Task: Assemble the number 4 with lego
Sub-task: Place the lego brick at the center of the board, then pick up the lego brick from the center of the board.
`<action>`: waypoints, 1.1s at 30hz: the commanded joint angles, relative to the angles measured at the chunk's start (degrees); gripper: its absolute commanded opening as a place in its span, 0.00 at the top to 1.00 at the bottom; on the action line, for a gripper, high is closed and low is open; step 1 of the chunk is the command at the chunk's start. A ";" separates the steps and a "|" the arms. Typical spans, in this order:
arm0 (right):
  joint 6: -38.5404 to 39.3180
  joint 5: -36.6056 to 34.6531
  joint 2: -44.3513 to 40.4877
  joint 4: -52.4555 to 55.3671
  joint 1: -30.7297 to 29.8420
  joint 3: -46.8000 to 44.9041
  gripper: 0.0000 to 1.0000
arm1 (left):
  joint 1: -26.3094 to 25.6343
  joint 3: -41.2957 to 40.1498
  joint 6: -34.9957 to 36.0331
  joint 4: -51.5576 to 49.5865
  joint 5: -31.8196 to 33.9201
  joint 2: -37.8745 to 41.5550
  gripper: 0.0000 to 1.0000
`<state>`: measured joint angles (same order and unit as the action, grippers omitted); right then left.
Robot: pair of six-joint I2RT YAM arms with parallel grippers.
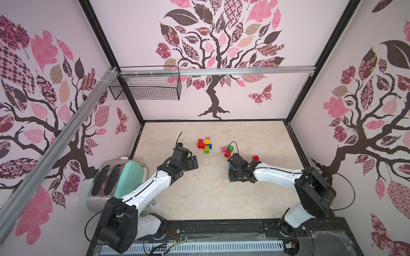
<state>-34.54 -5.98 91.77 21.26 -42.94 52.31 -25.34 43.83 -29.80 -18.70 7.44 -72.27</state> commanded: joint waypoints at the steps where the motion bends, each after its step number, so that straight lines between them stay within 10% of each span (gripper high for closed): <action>1: 1.91 0.42 -1.86 1.31 -0.23 1.27 0.44 | -0.23 2.92 0.63 -0.05 0.48 -0.42 0.02; 5: 4.99 -0.26 -9.17 0.68 2.91 0.89 0.15 | -0.21 3.02 0.67 -0.28 0.56 -0.35 0.02; 15: 19.11 6.04 -5.15 -8.09 32.80 0.98 0.15 | -0.38 3.87 -0.16 -0.22 -2.71 -1.19 0.02; 33: 34.55 8.80 14.92 4.45 34.88 14.38 0.28 | -0.67 5.03 0.98 -1.69 -5.00 -1.97 0.02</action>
<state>-2.00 3.20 104.88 23.05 -7.92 64.42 -25.67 46.09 -29.67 -19.92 2.76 -73.87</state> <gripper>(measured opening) 0.733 0.981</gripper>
